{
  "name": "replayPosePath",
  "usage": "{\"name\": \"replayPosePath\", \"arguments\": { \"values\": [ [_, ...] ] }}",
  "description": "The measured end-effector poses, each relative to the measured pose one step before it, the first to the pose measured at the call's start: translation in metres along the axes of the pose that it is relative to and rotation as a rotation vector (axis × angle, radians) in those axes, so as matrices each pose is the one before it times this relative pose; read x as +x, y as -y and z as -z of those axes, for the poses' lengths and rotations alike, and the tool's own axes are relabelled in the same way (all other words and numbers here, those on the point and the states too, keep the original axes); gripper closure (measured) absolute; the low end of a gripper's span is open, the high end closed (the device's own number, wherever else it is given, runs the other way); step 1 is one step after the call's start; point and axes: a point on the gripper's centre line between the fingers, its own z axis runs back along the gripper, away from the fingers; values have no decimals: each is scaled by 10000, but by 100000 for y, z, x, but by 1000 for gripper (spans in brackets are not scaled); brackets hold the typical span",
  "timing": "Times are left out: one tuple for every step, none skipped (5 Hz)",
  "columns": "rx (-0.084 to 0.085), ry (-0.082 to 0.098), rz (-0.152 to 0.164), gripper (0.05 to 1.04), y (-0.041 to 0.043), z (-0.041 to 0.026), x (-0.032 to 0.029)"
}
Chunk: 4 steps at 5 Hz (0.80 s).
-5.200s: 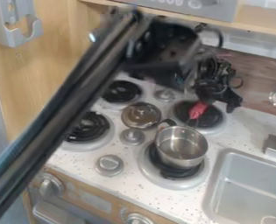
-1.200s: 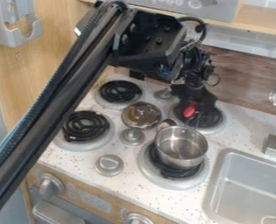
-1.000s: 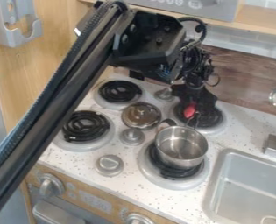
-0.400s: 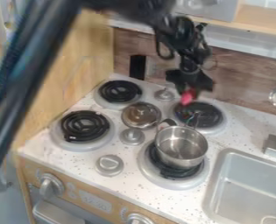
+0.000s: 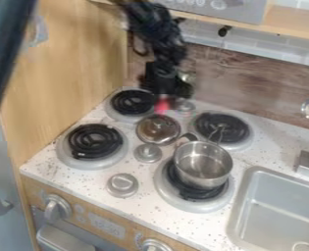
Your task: Move the red spoon to the bottom left burner
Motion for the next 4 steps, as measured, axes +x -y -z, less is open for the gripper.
{"name": "replayPosePath", "arguments": {
  "values": [
    [439, -802, -420, 722, -3170, -21, -2142],
    [89, -395, -355, 722, -3033, -268, -1447],
    [-134, -460, 535, 723, -541, 49, -1113],
    [-306, -488, 416, 723, -290, 588, -1597]
  ]
}}
